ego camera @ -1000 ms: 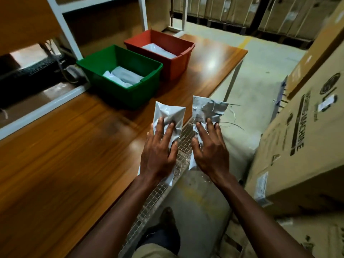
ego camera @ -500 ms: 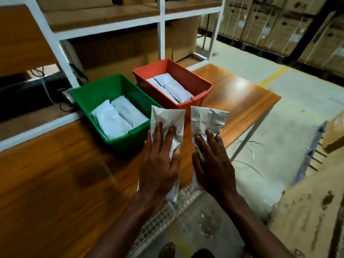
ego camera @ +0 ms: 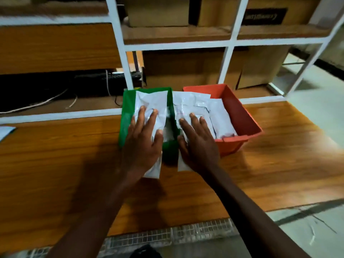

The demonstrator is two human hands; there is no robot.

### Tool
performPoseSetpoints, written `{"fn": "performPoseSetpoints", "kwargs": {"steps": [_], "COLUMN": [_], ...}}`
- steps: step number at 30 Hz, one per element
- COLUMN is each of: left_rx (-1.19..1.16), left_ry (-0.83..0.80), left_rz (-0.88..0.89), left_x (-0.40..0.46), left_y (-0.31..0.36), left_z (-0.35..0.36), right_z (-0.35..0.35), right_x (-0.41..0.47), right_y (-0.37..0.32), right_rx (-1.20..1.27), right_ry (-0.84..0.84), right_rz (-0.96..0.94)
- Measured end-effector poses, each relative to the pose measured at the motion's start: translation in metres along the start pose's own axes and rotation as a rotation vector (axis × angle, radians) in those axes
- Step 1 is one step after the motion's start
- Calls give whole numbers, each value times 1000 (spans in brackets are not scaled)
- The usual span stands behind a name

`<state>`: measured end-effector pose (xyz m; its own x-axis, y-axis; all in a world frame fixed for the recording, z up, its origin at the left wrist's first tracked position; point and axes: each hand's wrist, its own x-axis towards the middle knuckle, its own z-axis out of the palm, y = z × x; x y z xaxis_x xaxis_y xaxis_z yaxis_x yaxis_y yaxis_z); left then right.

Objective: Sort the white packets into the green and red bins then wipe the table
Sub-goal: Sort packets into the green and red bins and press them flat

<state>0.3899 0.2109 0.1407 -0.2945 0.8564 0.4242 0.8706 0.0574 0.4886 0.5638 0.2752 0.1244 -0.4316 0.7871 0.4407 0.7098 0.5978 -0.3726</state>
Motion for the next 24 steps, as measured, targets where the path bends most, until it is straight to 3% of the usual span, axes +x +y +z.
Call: {"fn": "performPoseSetpoints", "kwargs": {"steps": [6, 16, 24], "left_rx": [109, 76, 50], "left_ry": [-1, -1, -40], "left_rz": [-119, -135, -148], "left_x": [28, 89, 108], "left_y": [-17, -81, -127], "left_z": [-11, -26, -33], "right_z": [13, 73, 142], "right_x": [46, 118, 156], "right_y": [-11, -43, -42], "right_rx": [71, -22, -158], "right_ry": [-98, -195, -503], "right_rz": [-49, -65, 68]}}
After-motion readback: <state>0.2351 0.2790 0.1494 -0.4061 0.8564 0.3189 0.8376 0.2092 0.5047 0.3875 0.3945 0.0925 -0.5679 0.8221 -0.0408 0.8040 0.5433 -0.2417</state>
